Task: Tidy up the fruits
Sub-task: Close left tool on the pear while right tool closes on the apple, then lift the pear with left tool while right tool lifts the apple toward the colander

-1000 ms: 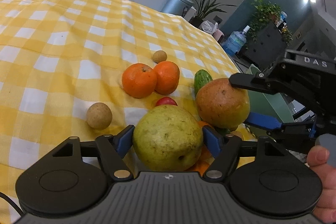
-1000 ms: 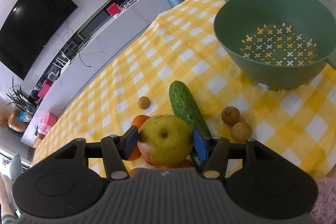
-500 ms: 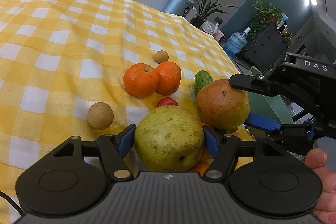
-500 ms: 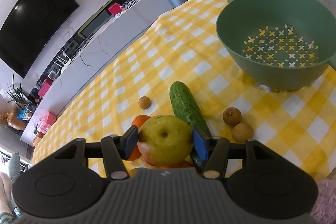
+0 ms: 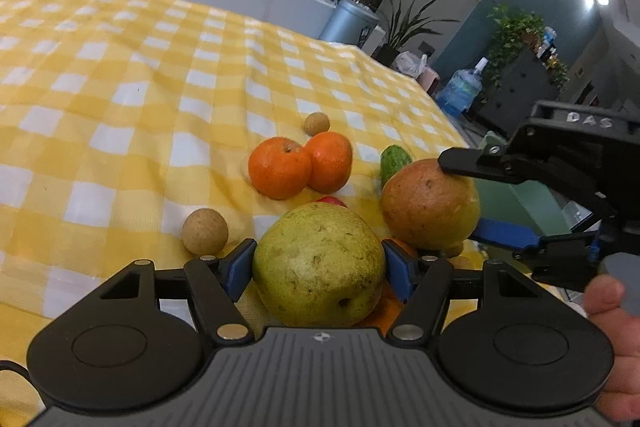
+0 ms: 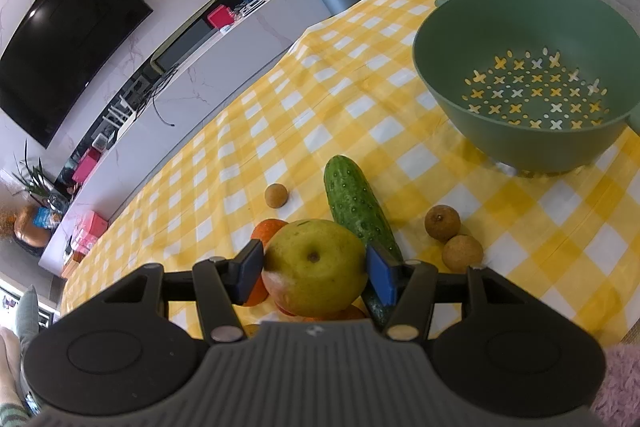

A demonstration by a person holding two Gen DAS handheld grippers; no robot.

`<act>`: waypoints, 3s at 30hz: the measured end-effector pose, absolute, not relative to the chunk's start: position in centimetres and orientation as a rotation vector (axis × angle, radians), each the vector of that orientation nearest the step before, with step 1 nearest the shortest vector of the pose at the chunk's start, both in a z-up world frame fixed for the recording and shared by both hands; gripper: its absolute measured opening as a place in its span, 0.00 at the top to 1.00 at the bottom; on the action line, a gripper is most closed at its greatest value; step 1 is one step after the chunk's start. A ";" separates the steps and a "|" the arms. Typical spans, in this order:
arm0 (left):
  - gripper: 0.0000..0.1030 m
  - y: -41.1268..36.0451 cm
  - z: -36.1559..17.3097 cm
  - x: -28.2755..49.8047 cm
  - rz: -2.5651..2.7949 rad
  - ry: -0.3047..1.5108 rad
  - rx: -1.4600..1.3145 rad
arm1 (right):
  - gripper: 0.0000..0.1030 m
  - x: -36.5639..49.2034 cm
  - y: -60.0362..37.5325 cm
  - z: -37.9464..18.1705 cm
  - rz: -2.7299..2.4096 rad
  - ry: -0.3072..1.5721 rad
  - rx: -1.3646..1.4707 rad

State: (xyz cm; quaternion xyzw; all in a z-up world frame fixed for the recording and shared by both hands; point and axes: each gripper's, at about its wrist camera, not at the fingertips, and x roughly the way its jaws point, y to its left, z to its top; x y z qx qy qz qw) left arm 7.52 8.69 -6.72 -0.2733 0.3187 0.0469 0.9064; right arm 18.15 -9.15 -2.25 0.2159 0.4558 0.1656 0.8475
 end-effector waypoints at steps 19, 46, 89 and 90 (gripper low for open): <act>0.26 12.9 -4.8 3.9 0.203 0.585 -0.672 | 0.66 18.0 -9.3 -2.1 0.424 0.939 0.537; 0.25 13.1 -5.5 4.2 0.154 0.598 -0.704 | 0.40 18.2 2.8 -5.4 0.502 0.795 -0.476; 0.25 16.5 -5.3 1.4 0.311 0.870 -0.501 | 0.40 13.2 5.2 -4.1 0.676 1.079 -0.295; 0.25 16.7 -5.5 1.5 0.306 0.871 -0.519 | 0.40 13.2 5.5 -4.2 0.670 1.072 -0.301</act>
